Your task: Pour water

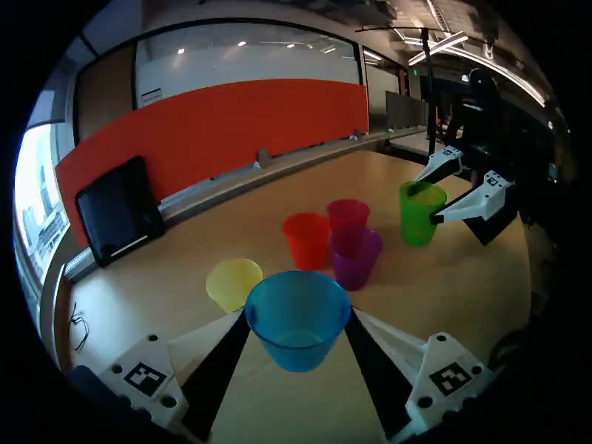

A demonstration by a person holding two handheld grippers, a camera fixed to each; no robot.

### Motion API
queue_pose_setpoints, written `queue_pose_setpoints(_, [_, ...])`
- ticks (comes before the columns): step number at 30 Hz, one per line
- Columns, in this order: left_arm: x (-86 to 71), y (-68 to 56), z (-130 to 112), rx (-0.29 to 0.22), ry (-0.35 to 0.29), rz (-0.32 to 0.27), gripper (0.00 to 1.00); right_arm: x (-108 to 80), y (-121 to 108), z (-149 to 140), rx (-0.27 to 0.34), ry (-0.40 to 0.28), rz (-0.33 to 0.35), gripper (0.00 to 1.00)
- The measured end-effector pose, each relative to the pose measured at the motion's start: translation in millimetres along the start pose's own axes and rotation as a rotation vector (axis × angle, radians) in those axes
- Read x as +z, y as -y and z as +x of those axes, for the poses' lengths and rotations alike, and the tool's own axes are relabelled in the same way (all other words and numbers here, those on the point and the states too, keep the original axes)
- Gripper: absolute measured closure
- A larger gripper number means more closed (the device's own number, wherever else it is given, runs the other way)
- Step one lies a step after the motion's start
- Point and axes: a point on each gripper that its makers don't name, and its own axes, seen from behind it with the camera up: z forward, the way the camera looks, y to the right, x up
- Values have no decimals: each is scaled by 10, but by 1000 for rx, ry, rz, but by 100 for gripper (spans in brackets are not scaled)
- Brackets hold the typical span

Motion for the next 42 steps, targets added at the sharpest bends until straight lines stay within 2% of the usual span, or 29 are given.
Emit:
queue_pose_setpoints(8, [95, -123, -219, 38, 82, -41, 12, 62, 36, -258, 5, 82, 16, 8])
queue_pose_setpoints(17, [193, -196, -383, 34, 131, -74, 12, 104, 68, -411, 8, 124, 28, 8])
queue_pose_setpoints(27, [254, -225, -488, 18, 145, -82, 12, 149, 50, -499, 6, 140, 25, 9])
queue_pose_setpoints(42, [180, -196, -644, 10, 187, -75, 10, 199, 68, -605, 14, 156, 25, 8])
